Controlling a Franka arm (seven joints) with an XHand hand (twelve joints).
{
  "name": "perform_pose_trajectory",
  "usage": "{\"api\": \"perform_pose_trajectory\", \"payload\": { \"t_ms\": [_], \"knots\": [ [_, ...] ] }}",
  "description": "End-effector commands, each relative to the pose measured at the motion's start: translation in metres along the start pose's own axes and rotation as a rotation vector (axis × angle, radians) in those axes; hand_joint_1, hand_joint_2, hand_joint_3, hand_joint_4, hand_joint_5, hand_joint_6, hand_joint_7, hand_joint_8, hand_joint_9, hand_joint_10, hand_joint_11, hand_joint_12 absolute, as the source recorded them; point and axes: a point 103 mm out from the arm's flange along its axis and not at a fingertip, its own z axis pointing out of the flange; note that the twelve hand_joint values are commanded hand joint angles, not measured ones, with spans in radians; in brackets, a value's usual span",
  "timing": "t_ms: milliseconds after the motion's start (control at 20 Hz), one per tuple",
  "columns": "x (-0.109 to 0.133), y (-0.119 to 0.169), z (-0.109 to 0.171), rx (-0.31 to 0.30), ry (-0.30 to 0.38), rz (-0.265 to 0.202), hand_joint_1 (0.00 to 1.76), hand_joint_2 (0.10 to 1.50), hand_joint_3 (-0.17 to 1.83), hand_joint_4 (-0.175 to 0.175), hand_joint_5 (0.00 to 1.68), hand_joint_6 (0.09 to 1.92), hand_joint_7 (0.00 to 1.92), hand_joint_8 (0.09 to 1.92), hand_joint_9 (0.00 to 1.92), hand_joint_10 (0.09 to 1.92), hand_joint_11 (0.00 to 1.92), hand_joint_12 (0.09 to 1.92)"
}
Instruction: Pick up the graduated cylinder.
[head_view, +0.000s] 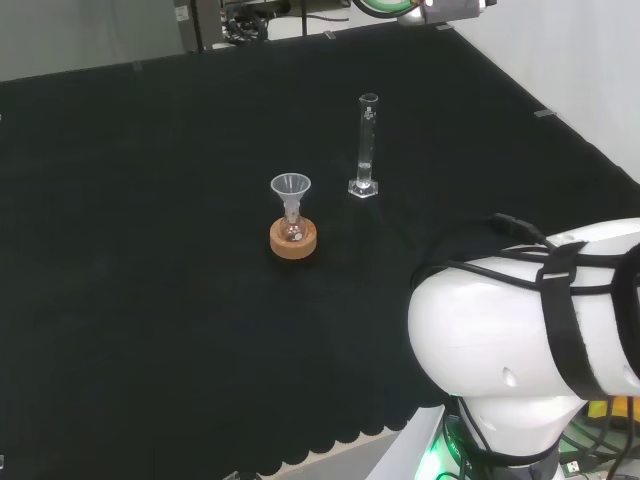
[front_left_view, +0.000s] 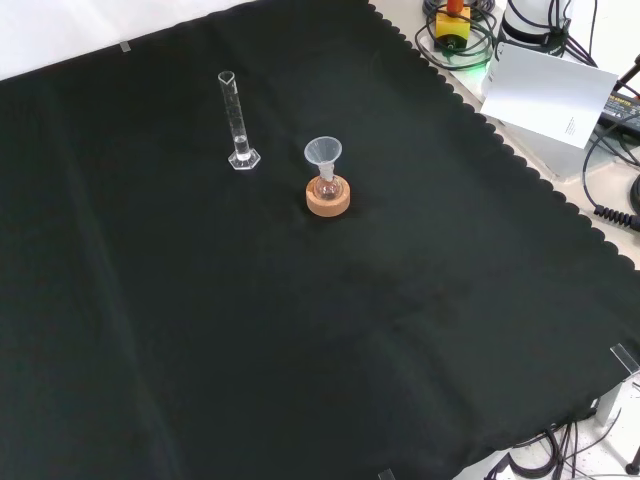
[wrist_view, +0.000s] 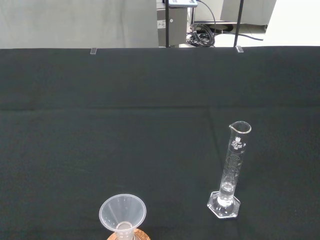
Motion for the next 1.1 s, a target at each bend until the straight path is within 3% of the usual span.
{"api": "perform_pose_trajectory", "payload": {
  "t_ms": [50, 200, 800, 1100],
  "knots": [
    [0.000, 0.000, 0.000, -0.007, -0.007, 0.000, 0.21, 1.28, -0.02, -0.020, 0.21, 0.09, 0.03, 0.38, 0.43, 0.09, 0.04, 1.38],
    [0.000, 0.000, 0.000, -0.006, -0.007, 0.000, 0.08, 1.35, 0.02, -0.010, 0.18, 0.09, 0.00, 0.31, 0.39, 0.09, 0.02, 1.39],
    [-0.007, 0.002, 0.002, -0.004, -0.016, 0.013, 0.08, 1.35, 0.02, -0.010, 0.18, 0.09, 0.00, 0.30, 0.39, 0.09, 0.01, 1.39],
    [-0.041, 0.014, 0.027, 0.017, 0.017, 0.039, 0.08, 1.35, 0.02, -0.011, 0.19, 0.09, 0.00, 0.31, 0.39, 0.09, 0.01, 1.39]
  ]
}}
